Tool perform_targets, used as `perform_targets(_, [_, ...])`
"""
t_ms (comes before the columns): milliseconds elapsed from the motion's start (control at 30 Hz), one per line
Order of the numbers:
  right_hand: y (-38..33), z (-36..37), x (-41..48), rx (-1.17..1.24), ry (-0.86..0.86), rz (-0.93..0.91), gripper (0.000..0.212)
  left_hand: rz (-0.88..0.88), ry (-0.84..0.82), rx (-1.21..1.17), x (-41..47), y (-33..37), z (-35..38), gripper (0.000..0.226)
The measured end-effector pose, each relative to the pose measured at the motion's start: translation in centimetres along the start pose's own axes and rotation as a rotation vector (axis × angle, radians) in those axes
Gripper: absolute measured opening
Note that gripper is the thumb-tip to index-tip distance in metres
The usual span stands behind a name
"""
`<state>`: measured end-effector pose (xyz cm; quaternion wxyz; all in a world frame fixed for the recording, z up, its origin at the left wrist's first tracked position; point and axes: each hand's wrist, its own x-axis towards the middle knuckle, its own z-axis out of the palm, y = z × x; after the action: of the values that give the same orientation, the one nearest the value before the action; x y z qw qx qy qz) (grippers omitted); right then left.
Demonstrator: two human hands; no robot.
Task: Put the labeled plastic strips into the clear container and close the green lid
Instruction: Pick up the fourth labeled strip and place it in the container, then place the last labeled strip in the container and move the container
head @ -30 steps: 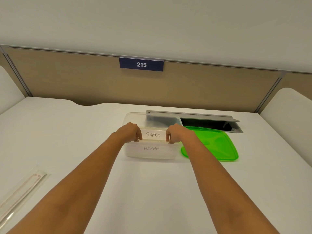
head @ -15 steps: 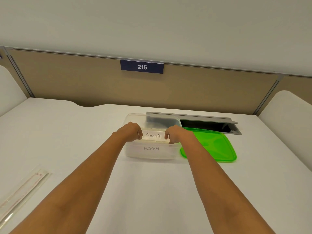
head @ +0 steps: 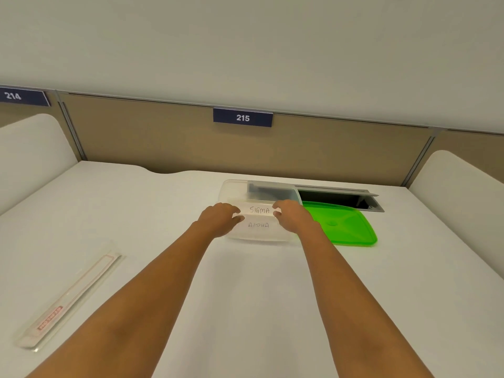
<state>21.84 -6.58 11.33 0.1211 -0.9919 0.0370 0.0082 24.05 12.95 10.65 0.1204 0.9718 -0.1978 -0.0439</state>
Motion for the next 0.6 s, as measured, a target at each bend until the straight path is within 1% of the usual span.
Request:
perform_targets(133, [-2.5, 1.1, -2.4, 0.079, 0.086, -0.002, 0.036, 0.04, 0.03, 0.068, -3.3, -2.0, -0.1, 0.048])
perform_targets(267, [-6.7, 3.1, -4.5, 0.183, 0.128, -0.015, 0.035, -0.024, 0.102, 0.051, -6.5, -5.5, -0.1, 0.046])
perform_targets(433, [-13.0, 5.9, -6.4, 0.277, 0.084, -0.085, 0.036, -0.178, 0.243, -0.05, -10.7, -9.8, 0.0, 0.041])
perform_targets(600, [-19.2, 8.6, -7.5, 0.362, -0.03, -0.153, 0.039, -0.43, 0.377, -0.141, -15.5, -13.8, 0.5, 0.04])
